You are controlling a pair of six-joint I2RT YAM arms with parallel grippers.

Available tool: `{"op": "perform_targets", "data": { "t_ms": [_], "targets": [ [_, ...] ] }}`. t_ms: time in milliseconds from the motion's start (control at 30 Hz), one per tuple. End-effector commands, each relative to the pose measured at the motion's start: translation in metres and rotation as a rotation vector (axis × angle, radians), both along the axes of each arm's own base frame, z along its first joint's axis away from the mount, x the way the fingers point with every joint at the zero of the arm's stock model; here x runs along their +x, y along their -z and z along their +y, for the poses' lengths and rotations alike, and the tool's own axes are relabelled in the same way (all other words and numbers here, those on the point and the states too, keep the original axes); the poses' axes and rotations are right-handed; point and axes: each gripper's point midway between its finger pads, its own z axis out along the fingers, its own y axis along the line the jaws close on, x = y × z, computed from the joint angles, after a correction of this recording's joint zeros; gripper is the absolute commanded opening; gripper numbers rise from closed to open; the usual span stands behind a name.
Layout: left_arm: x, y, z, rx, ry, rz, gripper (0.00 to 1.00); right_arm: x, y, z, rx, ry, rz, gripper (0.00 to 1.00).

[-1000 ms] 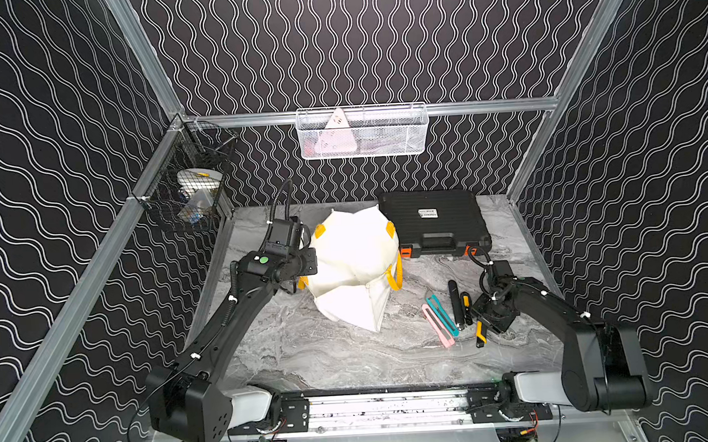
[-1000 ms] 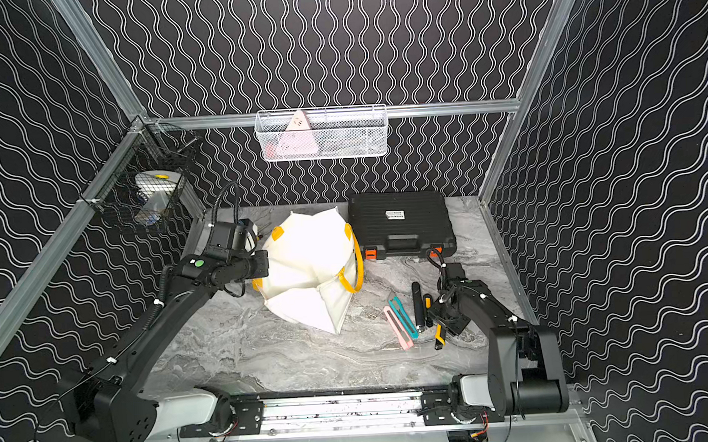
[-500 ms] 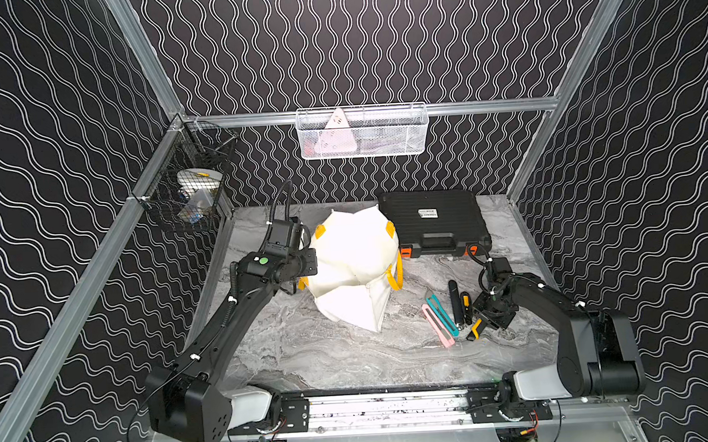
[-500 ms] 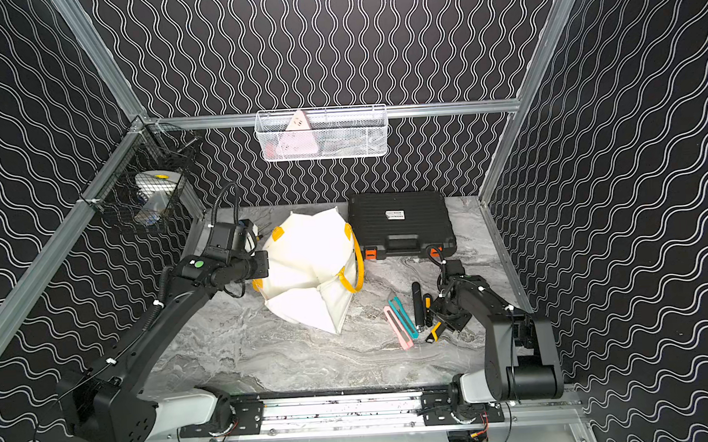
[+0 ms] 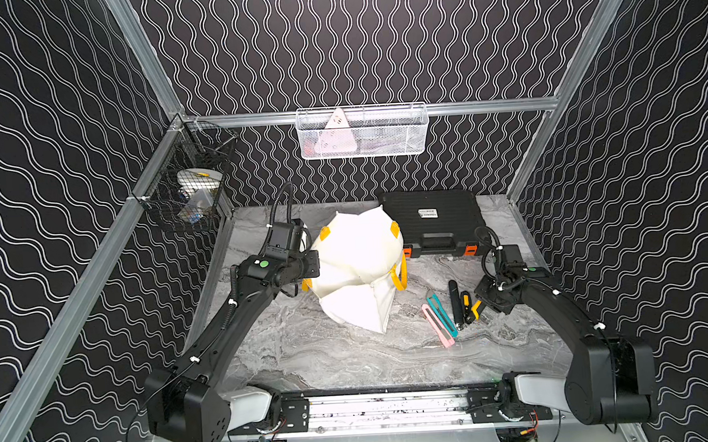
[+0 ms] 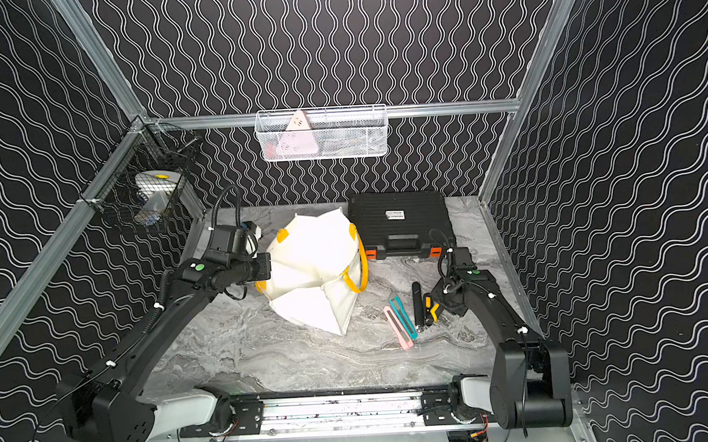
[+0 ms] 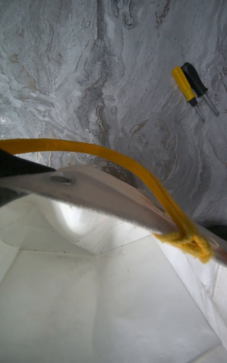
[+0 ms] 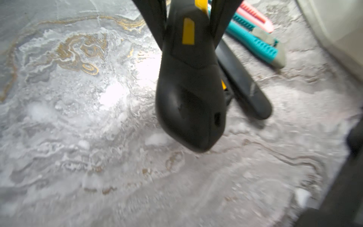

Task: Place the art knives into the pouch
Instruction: Pick up the utility knife at the center of the board.

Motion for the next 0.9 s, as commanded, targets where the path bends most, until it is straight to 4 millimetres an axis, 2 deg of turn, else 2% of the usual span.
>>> {"op": "perform_targets", "data": {
  "t_ms": [0, 133, 200, 367, 500, 567, 667, 733, 867],
  "targets": [
    [0.004, -0.003, -0.004, -0.003, 0.015, -0.025, 0.00, 0.009, -0.024, 0.014, 0.034, -0.062, -0.051, 0.16],
    [0.003, -0.004, -0.003, 0.017, 0.013, -0.032, 0.00, 0.026, -0.061, 0.039, 0.035, -0.149, -0.124, 0.15],
    [0.003, -0.004, -0.003, 0.028, 0.010, -0.033, 0.00, 0.036, -0.082, 0.057, 0.022, -0.200, -0.164, 0.13],
    [0.002, -0.007, 0.003, 0.058, -0.008, -0.045, 0.00, 0.063, -0.148, 0.118, 0.058, -0.306, -0.335, 0.12],
    [0.001, -0.008, 0.004, 0.072, -0.012, -0.049, 0.00, 0.084, -0.194, 0.161, 0.071, -0.373, -0.425, 0.12],
    [0.001, -0.008, 0.005, 0.078, -0.013, -0.052, 0.00, 0.088, -0.212, 0.189, 0.090, -0.430, -0.462, 0.12],
    [0.001, -0.010, 0.006, 0.083, -0.016, -0.057, 0.00, 0.100, -0.229, 0.221, 0.116, -0.487, -0.500, 0.12],
    [0.001, -0.009, 0.008, 0.095, -0.021, -0.054, 0.00, 0.107, -0.233, 0.244, 0.138, -0.524, -0.508, 0.12],
    [0.002, -0.009, 0.014, 0.126, -0.036, -0.049, 0.00, 0.119, -0.229, 0.286, 0.183, -0.599, -0.502, 0.12]
  ]
}}
